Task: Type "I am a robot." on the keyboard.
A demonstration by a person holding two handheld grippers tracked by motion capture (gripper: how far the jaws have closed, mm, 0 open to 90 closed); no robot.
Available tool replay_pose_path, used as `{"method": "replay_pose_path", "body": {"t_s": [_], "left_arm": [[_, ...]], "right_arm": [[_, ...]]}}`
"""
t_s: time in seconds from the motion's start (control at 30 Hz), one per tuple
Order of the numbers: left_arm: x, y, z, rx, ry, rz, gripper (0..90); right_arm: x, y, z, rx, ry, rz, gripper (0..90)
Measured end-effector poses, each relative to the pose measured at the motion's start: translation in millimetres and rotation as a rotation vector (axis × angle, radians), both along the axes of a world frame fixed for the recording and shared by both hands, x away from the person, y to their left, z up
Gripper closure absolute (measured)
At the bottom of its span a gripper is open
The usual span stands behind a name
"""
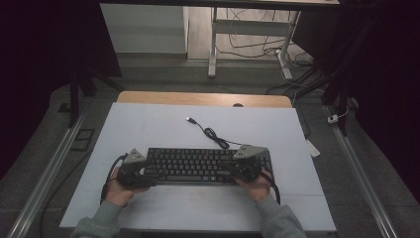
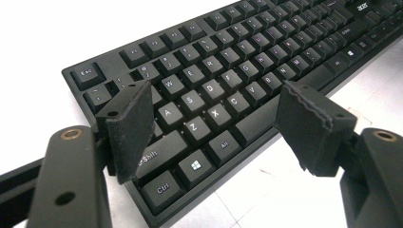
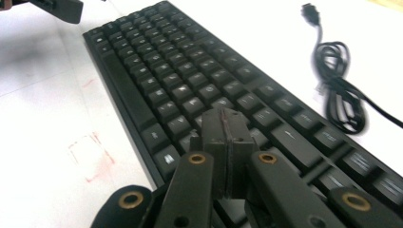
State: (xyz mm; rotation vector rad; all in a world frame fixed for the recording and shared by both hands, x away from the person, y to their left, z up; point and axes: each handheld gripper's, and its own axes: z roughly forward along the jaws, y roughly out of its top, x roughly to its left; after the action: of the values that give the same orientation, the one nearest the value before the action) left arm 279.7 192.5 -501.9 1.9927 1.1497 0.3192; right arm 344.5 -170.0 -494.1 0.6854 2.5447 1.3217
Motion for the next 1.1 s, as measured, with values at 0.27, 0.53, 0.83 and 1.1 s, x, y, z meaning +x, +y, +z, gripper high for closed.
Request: {"method": "replay_pose_path", "body": {"t_s": [0.27, 0.53, 0.83, 1.1], "left_arm": [[-0.9, 2.4, -0.1, -0.003, -0.001, 0.007, 28.5], [-1.3, 2.8, -0.3, -0.002, 0.002, 0.005, 28.0], [-1.2, 2.2, -0.4, -0.003, 0.006, -0.003, 27.7], [-1.1, 1.4, -0.7, -0.001, 0.005, -0.003, 27.4]], "right_arm": [[1.5, 27.8, -6.5, -0.038, 0.021, 0.044, 89.8], [2.7, 46.8, -15.0, -0.083, 0.033, 0.055, 89.7], [4.8, 52.8, -20.9, -0.112, 0.048, 0.05, 89.8], [4.3, 53.2, -21.0, -0.127, 0.041, 0.048, 89.8]]}}
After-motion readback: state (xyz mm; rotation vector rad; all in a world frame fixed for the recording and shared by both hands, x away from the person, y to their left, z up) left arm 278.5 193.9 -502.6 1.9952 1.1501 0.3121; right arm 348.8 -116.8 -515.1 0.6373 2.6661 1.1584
